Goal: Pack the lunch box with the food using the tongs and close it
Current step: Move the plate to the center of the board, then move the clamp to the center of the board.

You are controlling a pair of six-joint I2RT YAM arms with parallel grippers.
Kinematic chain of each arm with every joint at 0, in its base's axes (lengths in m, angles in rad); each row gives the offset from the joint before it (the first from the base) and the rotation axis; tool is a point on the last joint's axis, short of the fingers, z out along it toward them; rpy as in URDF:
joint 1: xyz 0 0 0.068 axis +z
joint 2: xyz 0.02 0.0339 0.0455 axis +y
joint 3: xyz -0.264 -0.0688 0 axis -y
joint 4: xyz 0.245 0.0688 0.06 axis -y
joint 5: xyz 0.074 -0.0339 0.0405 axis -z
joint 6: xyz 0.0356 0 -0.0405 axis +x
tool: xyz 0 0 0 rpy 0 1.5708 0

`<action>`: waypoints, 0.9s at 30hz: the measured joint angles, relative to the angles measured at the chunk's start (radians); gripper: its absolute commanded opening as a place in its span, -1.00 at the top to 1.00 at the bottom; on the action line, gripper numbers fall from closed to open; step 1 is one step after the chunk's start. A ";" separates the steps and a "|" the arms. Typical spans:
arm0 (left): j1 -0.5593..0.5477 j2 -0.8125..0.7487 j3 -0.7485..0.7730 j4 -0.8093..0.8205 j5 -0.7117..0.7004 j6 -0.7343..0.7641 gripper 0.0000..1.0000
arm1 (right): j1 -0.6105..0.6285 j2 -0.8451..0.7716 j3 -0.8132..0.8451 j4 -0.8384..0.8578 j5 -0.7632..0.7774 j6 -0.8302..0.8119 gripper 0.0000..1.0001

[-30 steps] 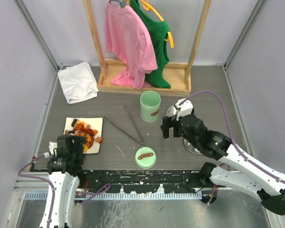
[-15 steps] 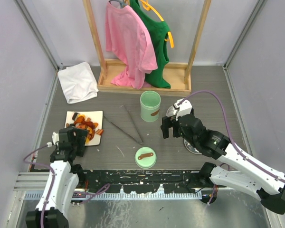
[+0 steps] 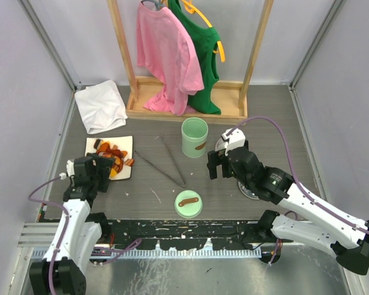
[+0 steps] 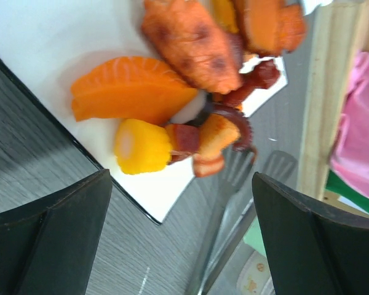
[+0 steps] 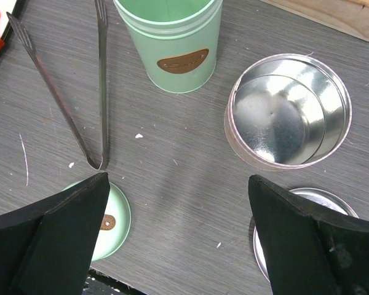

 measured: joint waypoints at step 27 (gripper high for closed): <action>-0.826 0.496 0.808 -0.656 -0.295 -0.048 -0.96 | -0.078 -0.017 0.092 -0.076 0.131 0.057 -1.00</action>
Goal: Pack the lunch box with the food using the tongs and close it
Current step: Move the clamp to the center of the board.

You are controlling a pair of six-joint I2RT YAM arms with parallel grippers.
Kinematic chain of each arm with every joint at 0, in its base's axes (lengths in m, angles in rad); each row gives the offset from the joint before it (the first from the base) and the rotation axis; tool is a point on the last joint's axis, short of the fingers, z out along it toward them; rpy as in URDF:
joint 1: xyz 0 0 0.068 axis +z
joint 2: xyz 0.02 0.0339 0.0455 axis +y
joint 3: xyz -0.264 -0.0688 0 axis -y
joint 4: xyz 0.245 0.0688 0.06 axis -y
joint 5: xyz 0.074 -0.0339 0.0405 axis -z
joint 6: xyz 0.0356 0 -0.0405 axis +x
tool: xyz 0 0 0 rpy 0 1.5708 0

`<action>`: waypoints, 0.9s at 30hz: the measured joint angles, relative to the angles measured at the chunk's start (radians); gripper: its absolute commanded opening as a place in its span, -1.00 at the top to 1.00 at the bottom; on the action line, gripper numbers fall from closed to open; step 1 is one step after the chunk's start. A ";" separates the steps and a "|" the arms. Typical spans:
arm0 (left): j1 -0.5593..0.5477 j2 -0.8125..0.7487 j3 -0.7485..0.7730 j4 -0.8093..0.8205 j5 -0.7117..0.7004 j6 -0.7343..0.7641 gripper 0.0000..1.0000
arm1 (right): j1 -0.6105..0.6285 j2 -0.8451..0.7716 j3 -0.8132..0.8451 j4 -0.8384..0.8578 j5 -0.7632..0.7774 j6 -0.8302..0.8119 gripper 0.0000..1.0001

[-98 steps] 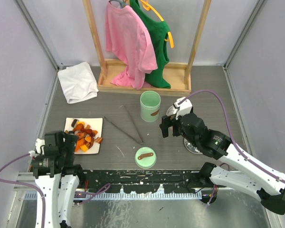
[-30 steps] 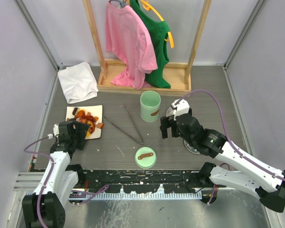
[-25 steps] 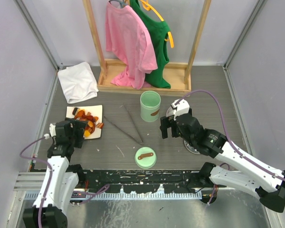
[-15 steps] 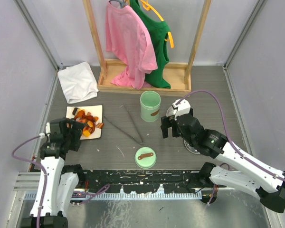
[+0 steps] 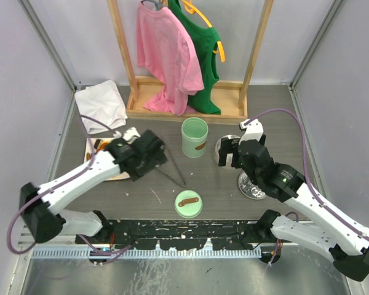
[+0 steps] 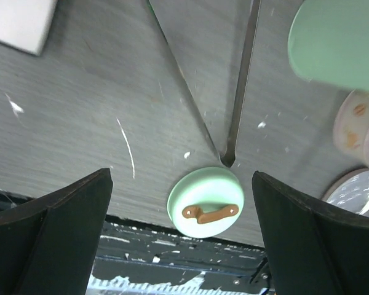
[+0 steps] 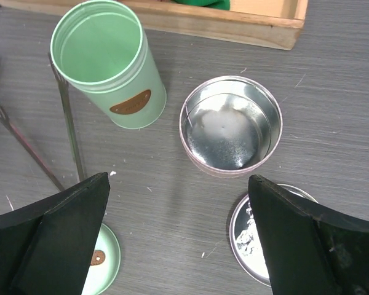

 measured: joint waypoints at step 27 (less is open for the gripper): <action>-0.127 0.715 0.348 -0.060 0.097 -0.216 -0.96 | -0.058 -0.078 0.010 -0.098 0.042 -0.018 -1.00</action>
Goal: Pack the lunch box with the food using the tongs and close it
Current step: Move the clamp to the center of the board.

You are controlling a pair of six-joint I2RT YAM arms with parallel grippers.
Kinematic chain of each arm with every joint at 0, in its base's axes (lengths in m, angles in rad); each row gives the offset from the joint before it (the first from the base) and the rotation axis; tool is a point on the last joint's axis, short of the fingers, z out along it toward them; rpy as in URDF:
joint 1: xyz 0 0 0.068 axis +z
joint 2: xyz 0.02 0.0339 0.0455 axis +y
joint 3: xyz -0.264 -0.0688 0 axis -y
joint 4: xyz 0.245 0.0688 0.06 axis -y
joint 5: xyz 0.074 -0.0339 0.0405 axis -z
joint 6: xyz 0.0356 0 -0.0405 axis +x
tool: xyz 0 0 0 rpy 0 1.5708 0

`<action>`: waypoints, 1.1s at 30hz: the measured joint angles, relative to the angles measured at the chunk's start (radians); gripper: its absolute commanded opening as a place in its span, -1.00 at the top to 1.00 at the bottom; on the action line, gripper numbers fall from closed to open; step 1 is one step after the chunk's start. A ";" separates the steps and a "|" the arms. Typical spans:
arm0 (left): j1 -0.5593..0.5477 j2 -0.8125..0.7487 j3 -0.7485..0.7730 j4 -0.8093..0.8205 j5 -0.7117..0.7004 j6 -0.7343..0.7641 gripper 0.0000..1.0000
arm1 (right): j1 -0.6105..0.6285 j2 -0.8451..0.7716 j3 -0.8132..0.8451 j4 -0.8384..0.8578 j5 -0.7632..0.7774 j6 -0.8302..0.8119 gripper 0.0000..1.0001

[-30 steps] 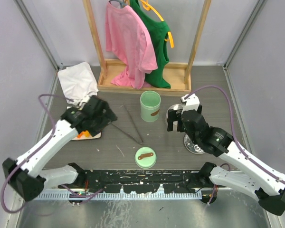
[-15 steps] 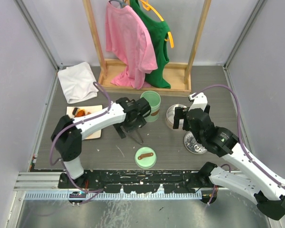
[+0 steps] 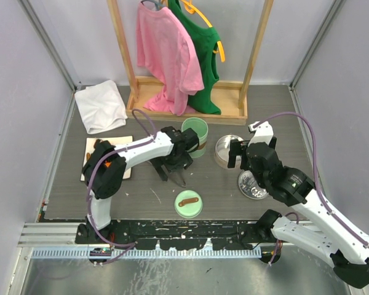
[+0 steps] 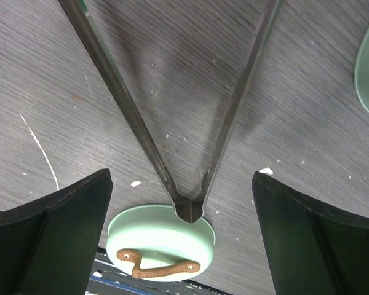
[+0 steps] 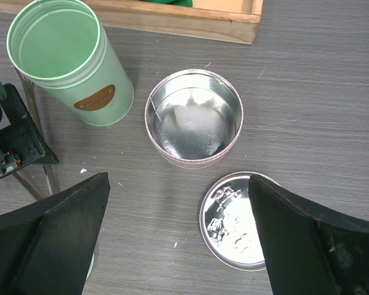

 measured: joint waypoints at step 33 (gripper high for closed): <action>0.073 -0.207 -0.418 0.142 0.031 0.408 -0.47 | -0.002 0.028 0.000 -0.003 -0.012 0.024 -1.00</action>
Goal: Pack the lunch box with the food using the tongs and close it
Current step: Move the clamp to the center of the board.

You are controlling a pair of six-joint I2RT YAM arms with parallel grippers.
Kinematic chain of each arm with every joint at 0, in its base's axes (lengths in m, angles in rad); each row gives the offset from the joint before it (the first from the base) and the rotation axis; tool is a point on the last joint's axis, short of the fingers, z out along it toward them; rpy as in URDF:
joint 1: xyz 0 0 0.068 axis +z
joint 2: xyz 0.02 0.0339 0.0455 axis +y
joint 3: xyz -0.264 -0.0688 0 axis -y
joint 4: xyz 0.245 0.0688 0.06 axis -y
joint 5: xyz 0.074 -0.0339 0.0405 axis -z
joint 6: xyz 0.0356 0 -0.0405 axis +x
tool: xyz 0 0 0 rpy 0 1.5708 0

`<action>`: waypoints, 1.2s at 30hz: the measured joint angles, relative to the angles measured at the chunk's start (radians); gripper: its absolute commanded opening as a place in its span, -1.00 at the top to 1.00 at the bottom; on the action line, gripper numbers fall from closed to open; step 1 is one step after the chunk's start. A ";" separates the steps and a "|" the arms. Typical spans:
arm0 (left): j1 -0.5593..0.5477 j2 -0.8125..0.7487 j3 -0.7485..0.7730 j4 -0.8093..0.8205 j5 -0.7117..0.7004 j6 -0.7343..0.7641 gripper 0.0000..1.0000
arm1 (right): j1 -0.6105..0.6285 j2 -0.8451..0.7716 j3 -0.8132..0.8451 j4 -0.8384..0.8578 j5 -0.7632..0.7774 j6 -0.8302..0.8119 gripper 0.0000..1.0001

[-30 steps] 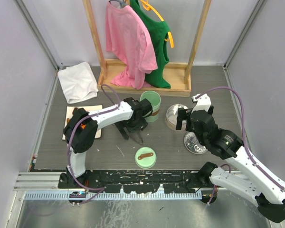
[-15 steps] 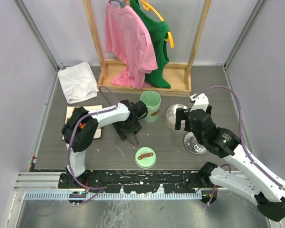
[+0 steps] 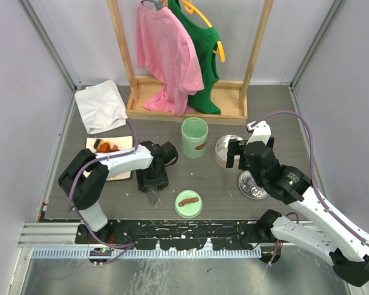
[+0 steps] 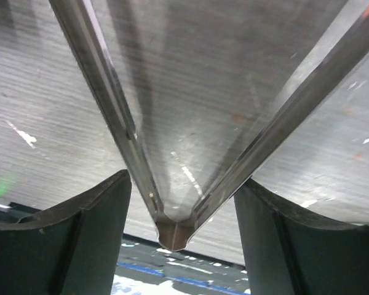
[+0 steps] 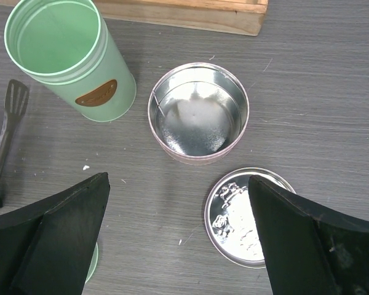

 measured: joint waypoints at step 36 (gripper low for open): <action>0.152 0.111 0.099 -0.018 0.198 0.336 -0.96 | 0.000 -0.010 -0.007 0.000 -0.008 0.037 -1.00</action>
